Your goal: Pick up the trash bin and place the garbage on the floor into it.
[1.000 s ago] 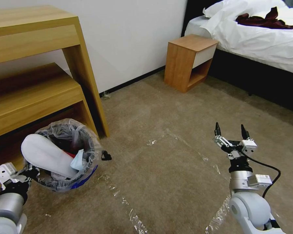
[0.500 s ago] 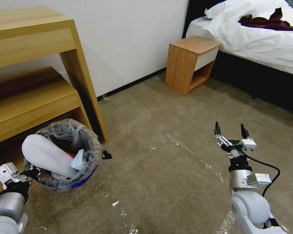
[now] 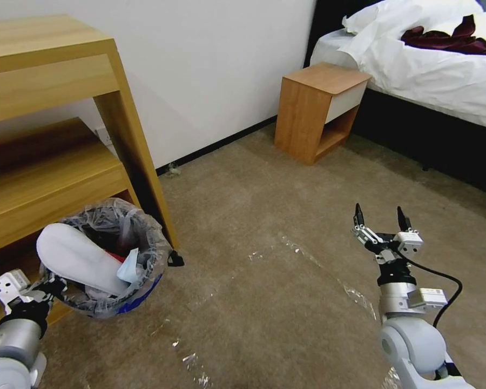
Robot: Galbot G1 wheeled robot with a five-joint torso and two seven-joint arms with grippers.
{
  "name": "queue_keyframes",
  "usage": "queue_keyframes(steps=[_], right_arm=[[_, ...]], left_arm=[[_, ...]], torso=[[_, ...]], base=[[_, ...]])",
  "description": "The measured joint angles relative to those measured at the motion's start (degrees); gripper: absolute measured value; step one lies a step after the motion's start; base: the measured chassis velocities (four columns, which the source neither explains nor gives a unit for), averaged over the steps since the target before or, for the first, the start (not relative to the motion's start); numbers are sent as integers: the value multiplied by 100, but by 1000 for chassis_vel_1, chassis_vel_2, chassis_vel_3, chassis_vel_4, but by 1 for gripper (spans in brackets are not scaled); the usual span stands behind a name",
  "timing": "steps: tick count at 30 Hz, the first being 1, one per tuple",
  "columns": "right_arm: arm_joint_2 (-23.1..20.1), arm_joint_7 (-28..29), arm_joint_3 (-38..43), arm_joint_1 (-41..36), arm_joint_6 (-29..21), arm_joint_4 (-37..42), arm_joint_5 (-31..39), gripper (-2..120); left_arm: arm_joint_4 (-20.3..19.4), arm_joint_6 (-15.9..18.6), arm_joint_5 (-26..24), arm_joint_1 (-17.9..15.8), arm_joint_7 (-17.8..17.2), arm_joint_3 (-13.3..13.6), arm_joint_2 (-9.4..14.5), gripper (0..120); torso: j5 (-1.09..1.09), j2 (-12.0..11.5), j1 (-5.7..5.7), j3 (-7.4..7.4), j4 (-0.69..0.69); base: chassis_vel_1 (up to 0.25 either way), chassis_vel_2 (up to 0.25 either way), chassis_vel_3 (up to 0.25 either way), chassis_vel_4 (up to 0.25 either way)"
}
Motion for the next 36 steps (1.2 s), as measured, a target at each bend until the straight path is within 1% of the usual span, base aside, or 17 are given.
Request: queue_keyframes(steps=[10,16,28,36], right_arm=[[0,-15,-21,5,35,-32,-6,100],[-2,-132,-37,18,179,-66,13,100],[-20,-226,-68,50,289,-148,67,100],[-60,-241,-87,140,291,-213,145,100]], left_arm=[[31,-9,22,-15,9,15,-23,1],[45,-9,36,-15,10,28,-37,1],[32,81,-40,-5,-7,64,-55,1],[-130,293,-116,102,-111,91,-198,1]], torso=[[0,0,0,0,0],[0,0,0,0,2],[0,0,0,-1,0],[1,0,0,-1,0]], base=[[-127,121,119,-122],[-71,65,77,-60],[0,0,0,0],[0,0,0,0]])
